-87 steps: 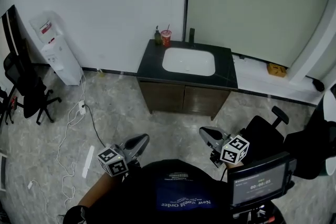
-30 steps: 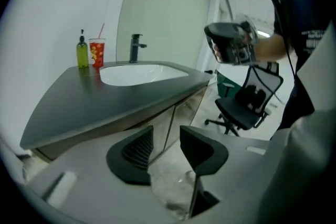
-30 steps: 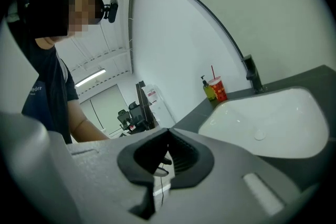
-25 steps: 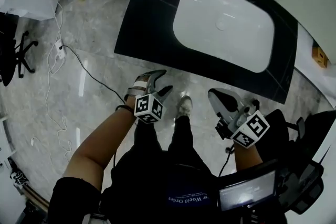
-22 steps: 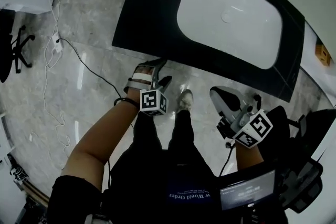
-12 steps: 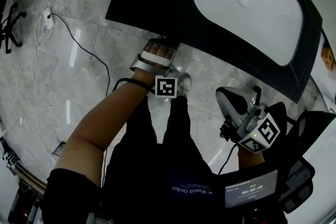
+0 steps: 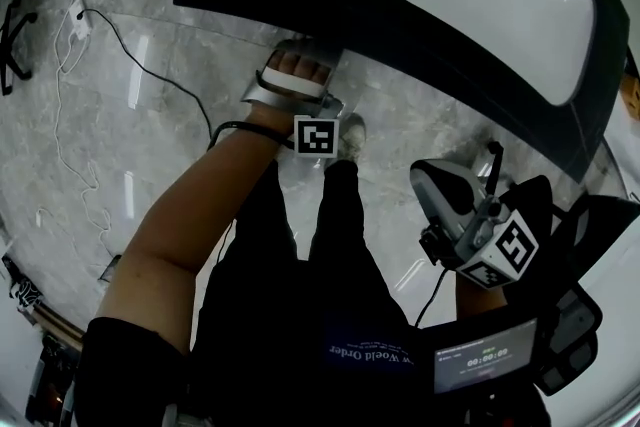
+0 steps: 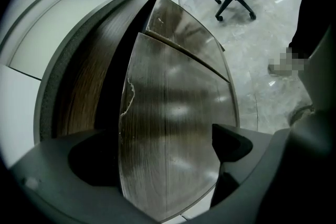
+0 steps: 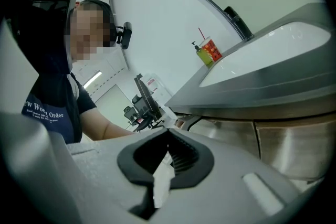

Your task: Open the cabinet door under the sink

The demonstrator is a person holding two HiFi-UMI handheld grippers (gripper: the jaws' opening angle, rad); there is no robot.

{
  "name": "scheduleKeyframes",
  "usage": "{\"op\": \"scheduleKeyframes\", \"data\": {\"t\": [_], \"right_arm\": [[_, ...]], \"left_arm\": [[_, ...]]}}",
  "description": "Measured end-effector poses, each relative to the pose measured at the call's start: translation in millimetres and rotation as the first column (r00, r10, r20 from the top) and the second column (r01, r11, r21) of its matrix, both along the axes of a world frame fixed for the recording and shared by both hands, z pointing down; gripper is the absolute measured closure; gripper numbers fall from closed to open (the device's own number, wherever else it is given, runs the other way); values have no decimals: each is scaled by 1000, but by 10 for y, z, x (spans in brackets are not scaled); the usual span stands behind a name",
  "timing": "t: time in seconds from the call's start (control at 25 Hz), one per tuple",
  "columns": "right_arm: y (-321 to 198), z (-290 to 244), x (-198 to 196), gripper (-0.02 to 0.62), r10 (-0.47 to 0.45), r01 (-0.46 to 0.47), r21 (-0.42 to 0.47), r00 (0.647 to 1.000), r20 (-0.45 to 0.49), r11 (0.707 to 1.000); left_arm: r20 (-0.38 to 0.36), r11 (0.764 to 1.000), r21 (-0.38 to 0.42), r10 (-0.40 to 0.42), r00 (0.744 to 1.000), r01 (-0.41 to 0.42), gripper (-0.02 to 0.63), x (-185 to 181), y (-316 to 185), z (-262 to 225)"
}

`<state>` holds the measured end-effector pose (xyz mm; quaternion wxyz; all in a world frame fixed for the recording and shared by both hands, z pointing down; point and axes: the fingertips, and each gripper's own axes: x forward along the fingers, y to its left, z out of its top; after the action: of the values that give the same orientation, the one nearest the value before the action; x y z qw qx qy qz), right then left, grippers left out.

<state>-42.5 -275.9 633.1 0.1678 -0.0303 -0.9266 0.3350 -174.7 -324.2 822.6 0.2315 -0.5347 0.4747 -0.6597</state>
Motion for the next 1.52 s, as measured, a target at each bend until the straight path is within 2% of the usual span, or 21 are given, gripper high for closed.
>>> {"op": "scheduleKeyframes", "data": {"t": [0.12,0.36,0.56,0.8,0.88,1.04,1.16,1.2,1.32,1.36,1.4,1.44,1.48,1.52], "right_arm": [[80,-6,27,594,-10,10,-2,1000,-11,1000],[183,15,43,594,-59,57,-36,996,-62,998],[191,-14,5,594,-67,65,-29,997,-47,997],[203,-58,-27,594,-72,71,-32,997,-26,997],[195,-64,-30,594,-65,65,-35,998,-18,997],[163,-66,-21,594,-43,43,-26,999,-6,999],[120,-49,11,594,-17,17,-15,1000,0,1000],[115,-40,29,594,-10,10,-18,1000,1,1000],[89,-25,69,594,27,-27,-20,999,21,999],[91,-17,91,594,34,-33,-17,999,31,999],[93,-5,121,594,39,-38,-13,998,40,999],[88,9,155,594,47,-47,-15,998,50,999],[70,22,191,594,59,-58,-22,997,58,998],[40,31,228,594,73,-71,-35,995,64,997]], "left_arm": [[6,999,21,-32,999,32,41,-11,-16,-30],[3,999,-17,-39,999,39,54,-23,-11,-130],[-95,982,-188,-28,995,10,101,98,153,-138],[-200,919,-391,-22,979,-59,167,207,339,-141],[-217,879,-467,-13,976,-93,211,206,415,-167],[-206,754,-628,80,975,-195,291,140,694,-241],[-236,680,-689,117,965,-251,328,185,879,-192],[-246,644,-718,121,962,-264,331,194,936,-178],[-268,509,-815,91,959,-276,327,225,1107,-152],[-264,470,-840,81,961,-270,318,235,1161,-130],[-247,449,-856,84,965,-258,317,241,1196,-83],[-219,443,-864,101,970,-241,334,246,1215,2],[-187,445,-867,127,974,-225,330,257,1226,125],[-158,454,-867,145,977,-208,264,274,1229,267]]}}
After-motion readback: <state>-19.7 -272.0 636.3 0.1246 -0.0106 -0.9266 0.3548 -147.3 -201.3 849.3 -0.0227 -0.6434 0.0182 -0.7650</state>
